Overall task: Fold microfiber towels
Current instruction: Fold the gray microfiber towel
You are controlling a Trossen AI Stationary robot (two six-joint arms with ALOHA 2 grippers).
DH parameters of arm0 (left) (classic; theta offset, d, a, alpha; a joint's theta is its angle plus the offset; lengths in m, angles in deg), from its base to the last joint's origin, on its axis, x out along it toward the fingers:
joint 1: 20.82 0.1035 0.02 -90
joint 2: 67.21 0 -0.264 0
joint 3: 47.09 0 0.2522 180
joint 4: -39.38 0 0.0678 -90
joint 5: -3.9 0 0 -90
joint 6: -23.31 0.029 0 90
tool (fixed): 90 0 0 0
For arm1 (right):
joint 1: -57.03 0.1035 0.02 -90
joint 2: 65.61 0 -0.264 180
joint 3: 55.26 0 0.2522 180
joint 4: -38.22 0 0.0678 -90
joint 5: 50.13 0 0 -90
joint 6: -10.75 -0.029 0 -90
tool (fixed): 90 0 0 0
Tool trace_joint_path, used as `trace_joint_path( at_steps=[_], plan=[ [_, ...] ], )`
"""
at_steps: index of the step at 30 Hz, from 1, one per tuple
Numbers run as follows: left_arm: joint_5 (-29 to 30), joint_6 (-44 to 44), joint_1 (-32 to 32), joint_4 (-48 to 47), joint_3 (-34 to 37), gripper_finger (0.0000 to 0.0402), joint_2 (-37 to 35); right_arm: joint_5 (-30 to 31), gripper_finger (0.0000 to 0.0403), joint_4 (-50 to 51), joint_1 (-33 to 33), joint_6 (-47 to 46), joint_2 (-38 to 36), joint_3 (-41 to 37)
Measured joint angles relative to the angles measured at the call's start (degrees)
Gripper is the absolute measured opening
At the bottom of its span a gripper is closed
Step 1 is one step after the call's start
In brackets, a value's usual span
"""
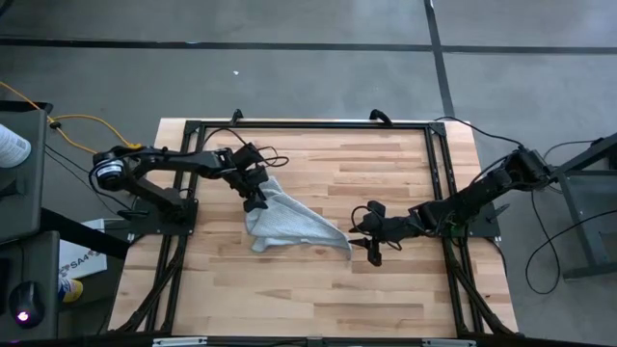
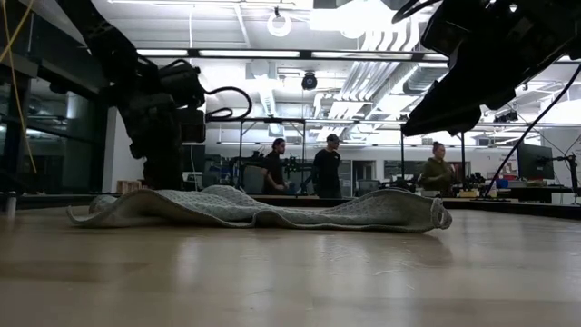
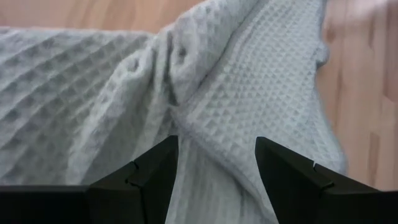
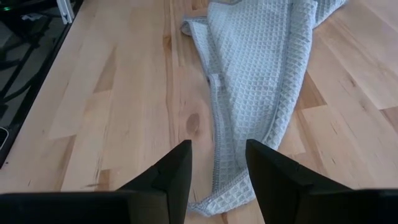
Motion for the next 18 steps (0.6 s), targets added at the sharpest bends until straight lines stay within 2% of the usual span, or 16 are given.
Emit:
trace_joint_path(
  at_steps=[5, 10, 18],
  plan=[
    [-1.1, -0.3, 0.0, 1.2, 0.0, 0.0214, 2.4, -0.3, 0.0145, -0.9, 0.0, 0.0, 0.0, 0.0],
    [-4.8, -0.8, 0.0, 5.2, 0.0, 0.0214, 2.7, -0.5, 0.0145, -0.8, 0.0, 0.0, 0.0, 0.0],
    [-4.8, -1.6, 0.0, 6.3, 0.0, 0.0214, 2.7, -1.5, 0.0145, -0.8, 0.0, 0.0, 0.0, 0.0]
  ],
)
